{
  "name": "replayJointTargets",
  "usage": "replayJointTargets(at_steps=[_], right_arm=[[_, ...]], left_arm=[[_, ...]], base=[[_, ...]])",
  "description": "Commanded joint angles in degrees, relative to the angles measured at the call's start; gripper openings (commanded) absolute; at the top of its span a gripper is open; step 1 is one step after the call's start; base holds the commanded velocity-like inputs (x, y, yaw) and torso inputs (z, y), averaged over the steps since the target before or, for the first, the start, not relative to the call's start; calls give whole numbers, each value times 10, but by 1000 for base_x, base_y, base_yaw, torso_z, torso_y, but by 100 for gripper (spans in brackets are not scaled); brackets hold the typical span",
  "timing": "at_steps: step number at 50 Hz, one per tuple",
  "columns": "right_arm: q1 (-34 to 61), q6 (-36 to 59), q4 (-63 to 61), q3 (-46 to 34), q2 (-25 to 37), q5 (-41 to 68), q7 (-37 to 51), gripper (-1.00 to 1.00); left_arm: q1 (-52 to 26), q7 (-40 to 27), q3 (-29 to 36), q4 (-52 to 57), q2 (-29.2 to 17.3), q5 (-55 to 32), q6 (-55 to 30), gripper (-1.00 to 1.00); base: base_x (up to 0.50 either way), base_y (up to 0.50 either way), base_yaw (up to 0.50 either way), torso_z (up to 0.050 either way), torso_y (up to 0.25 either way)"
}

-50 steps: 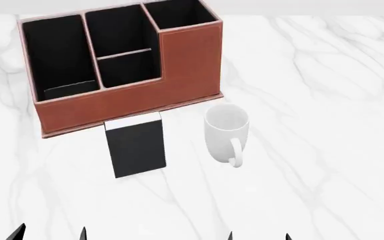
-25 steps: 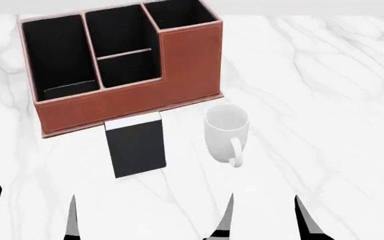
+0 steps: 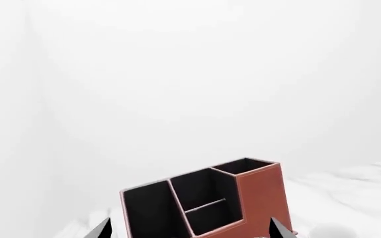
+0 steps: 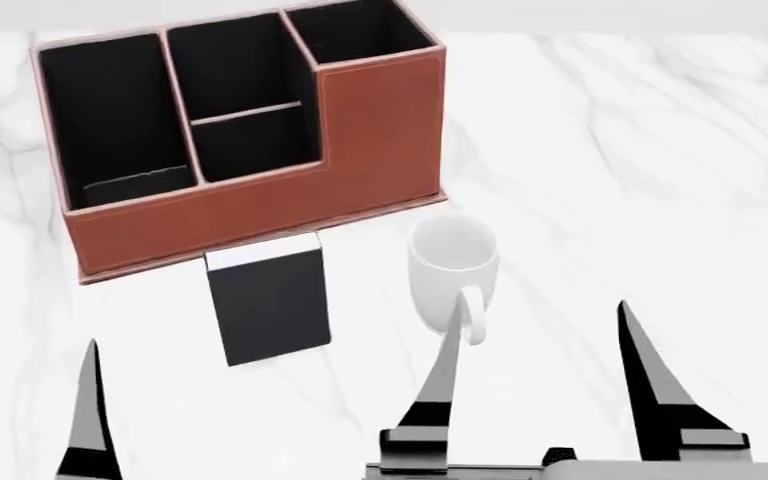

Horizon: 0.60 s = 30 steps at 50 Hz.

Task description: Pick up the book and place it in the front compartment of the caddy.

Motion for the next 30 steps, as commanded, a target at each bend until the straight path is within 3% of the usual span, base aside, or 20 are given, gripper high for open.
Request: replayJointTargets(at_steps=[1, 30], right_arm=[[7, 26, -45, 12, -3, 6, -3, 100], [12, 38, -61, 15, 16, 35, 23, 100]], left_arm=[[-9, 13, -3, 31, 8, -1, -36, 100], [-12, -4, 16, 45, -7, -2, -48, 100]], base=[[500, 0, 0, 0, 0], [500, 0, 0, 0, 1]])
